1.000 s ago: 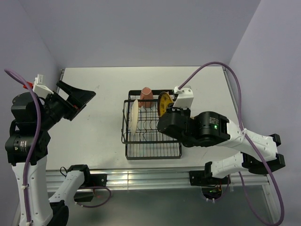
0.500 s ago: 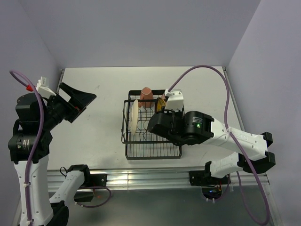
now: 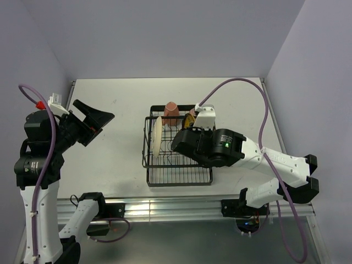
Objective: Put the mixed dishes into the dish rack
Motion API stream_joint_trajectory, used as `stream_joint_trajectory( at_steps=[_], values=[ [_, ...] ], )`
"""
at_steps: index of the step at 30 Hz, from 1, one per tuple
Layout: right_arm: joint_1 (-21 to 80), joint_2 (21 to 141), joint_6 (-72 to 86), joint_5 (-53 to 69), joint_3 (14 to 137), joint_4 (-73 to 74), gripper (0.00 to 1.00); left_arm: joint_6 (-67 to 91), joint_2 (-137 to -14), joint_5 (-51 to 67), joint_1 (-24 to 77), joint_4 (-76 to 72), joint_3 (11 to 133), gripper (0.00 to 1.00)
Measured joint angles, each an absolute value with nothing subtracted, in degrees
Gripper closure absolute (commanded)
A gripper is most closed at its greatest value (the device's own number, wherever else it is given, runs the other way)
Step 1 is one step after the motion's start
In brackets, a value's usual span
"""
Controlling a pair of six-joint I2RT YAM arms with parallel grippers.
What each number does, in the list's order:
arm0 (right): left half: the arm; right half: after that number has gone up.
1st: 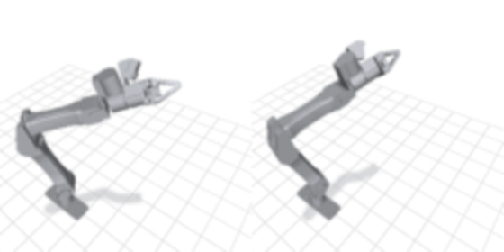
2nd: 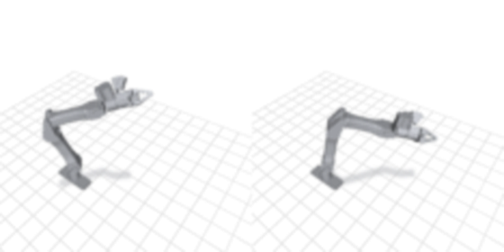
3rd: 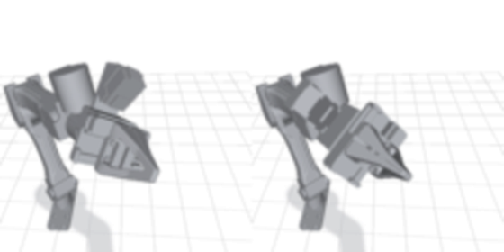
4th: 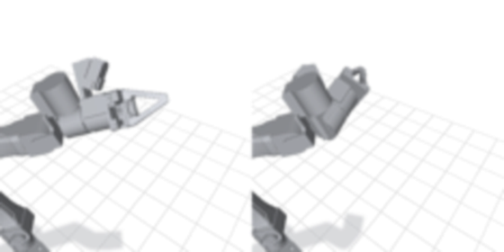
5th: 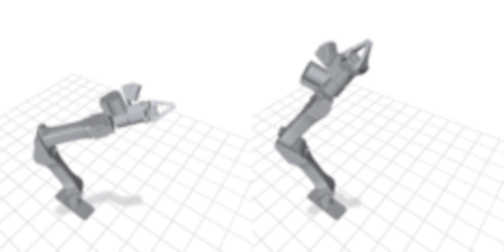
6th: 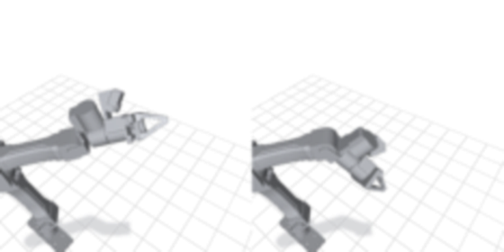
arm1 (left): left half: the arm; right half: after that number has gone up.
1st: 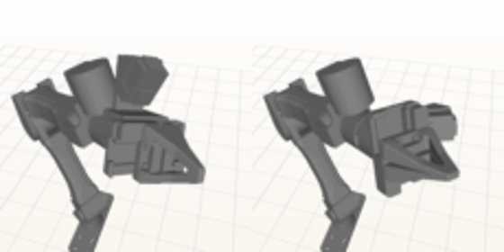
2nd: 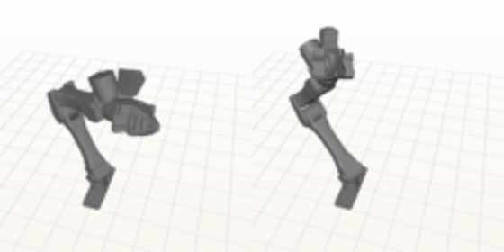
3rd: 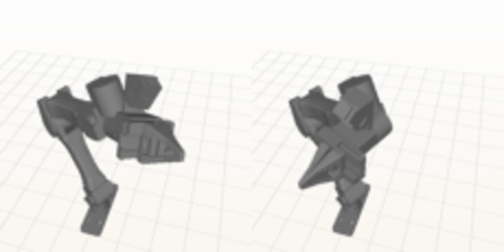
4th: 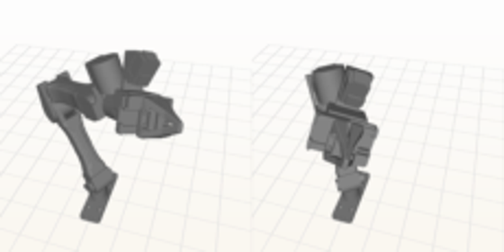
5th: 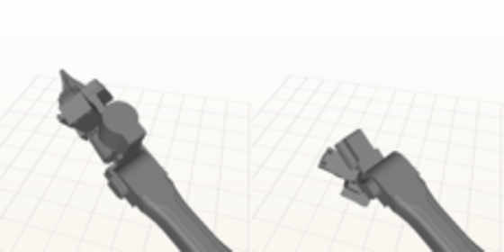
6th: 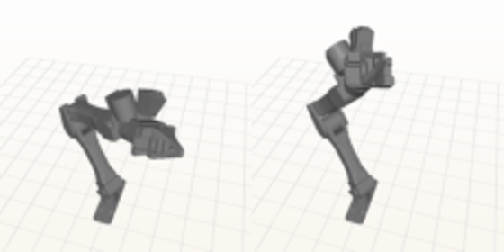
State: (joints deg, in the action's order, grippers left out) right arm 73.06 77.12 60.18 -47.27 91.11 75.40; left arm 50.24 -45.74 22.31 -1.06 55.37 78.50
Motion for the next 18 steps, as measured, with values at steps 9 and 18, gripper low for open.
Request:
stream_joint_trajectory(
  at_steps=[9,18],
  values=[
    [71.72,77.06,61.98,-47.27,88.77,73.69,1.00,50.24,-45.47,22.04,-1.02,55.13,76.84,0.01],
    [70.00,76.49,61.84,-47.27,86.48,72.23,1.00,50.24,-45.15,22.02,-1.02,54.26,74.41,0.01]
  ],
)
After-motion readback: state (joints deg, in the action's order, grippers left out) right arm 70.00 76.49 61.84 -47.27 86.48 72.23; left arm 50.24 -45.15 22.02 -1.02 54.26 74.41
